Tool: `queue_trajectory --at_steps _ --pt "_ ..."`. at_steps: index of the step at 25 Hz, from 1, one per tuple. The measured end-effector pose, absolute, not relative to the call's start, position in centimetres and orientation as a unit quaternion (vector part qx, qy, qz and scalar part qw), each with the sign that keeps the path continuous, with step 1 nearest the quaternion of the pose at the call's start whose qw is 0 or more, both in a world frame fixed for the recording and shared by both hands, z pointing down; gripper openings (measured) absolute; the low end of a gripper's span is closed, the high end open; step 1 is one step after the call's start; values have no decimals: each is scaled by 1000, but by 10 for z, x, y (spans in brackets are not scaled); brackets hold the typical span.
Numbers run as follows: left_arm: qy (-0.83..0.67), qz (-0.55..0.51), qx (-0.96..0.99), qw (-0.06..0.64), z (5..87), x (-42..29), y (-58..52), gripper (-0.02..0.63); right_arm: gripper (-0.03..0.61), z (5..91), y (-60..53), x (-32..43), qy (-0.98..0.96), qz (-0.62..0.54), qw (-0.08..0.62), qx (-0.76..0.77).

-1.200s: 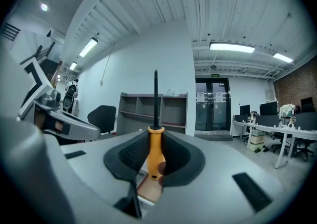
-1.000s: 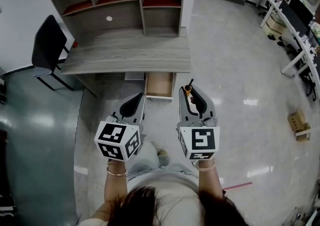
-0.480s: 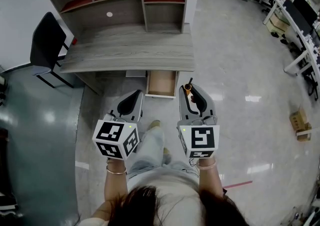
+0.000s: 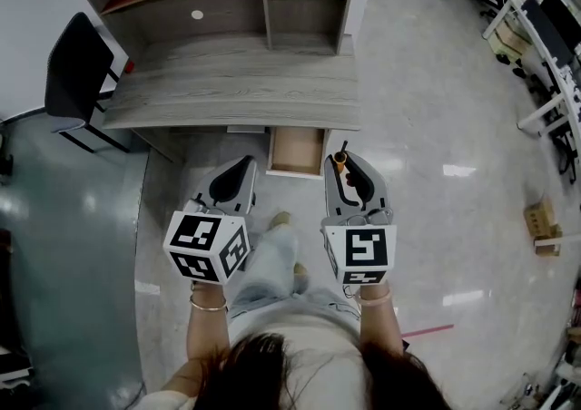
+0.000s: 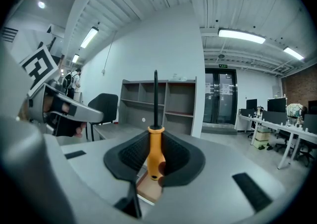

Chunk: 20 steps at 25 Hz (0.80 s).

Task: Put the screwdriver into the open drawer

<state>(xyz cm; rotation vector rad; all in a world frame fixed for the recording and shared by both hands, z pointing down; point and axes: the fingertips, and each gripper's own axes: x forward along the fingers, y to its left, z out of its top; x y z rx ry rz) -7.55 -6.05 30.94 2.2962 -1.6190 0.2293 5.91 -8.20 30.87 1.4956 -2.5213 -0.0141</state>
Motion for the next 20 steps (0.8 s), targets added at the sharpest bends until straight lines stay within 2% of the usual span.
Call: queue_trajectory --at_steps 20 --pt "-574 91 788 202 353 -114 -135 17 87 385 -152 19 -860 18 178 478"
